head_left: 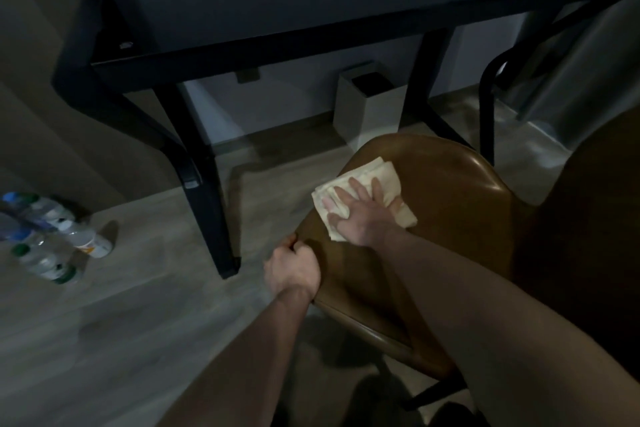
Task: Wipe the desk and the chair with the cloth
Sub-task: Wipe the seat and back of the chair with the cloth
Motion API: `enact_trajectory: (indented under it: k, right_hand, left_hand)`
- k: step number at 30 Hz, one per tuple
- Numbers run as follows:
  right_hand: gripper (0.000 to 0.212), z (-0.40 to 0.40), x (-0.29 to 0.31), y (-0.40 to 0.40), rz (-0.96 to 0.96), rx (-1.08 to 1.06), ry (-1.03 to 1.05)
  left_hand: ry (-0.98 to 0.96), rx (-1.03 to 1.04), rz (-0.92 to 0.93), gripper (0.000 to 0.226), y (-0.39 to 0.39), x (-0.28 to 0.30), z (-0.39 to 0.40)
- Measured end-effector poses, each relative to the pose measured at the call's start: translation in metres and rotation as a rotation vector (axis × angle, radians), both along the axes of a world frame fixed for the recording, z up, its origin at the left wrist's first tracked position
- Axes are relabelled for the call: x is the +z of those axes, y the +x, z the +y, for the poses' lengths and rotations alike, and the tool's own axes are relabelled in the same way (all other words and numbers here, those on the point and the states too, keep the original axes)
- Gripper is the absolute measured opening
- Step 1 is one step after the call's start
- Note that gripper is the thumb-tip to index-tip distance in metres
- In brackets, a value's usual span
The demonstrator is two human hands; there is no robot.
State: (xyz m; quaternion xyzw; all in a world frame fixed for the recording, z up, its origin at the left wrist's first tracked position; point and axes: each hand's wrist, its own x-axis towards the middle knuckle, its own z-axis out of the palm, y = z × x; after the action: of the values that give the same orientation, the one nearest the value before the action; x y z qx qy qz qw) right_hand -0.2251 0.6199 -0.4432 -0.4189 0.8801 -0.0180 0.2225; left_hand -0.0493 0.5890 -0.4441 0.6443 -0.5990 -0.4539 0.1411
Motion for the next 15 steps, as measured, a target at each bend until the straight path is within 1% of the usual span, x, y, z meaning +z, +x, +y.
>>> enact_trajectory:
  k: [3, 6, 12, 15]
  right_hand:
    - [0.072, -0.001, 0.006, 0.003, 0.03, 0.007, -0.003]
    - [0.068, 0.017, 0.012, 0.014, 0.034, 0.005, -0.04]
    - [0.067, 0.086, 0.022, 0.058, -0.017, -0.062, -0.052]
    - [0.067, 0.123, 0.027, 0.069, -0.033, -0.143, -0.029]
  left_hand:
    - [-0.003, -0.013, -0.015, 0.046, 0.0, 0.002, 0.0]
    - [0.006, -0.04, -0.027, 0.047, 0.002, 0.006, 0.004]
    - [0.024, -0.118, -0.073, 0.05, 0.005, 0.015, 0.007]
    - [0.029, -0.154, -0.081, 0.051, 0.006, 0.022, 0.011]
